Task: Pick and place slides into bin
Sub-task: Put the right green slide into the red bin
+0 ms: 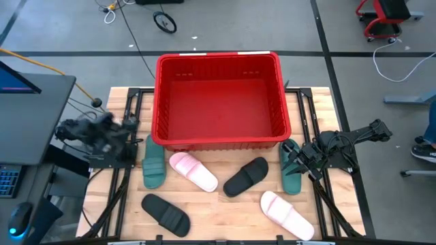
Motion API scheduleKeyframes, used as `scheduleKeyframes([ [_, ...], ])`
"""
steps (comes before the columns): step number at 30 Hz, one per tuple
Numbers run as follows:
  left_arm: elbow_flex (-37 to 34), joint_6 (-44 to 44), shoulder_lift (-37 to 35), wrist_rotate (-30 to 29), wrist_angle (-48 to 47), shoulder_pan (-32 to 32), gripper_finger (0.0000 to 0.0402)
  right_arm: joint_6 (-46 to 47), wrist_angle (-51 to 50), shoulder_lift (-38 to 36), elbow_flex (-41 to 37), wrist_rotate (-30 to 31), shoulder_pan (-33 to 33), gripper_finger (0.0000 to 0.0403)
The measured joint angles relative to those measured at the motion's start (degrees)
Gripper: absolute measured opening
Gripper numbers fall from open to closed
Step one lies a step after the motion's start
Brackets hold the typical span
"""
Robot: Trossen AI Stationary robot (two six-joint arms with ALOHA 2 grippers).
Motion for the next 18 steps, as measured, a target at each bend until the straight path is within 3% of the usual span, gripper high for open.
scheduleKeyframes([
  [6, 22.4, 19.5, 9.0, 0.1, -7.9, 0.0, 0.0172, 0.0, -0.1, 0.0, 0.0, 0.0, 0.0, 0.0103],
  [14, 52.5, 37.8, 34.6, -0.6, -34.1, 0.0, 0.0174, 0.0, -0.2, 0.0, 0.0, 0.0, 0.0, 0.0103],
  [18, 63.2, 45.9, 44.7, -3.6, -42.4, 0.0, 0.0172, -3.2, 0.2, 0.0, 0.0, 4.8, 0.1, 0.0103],
])
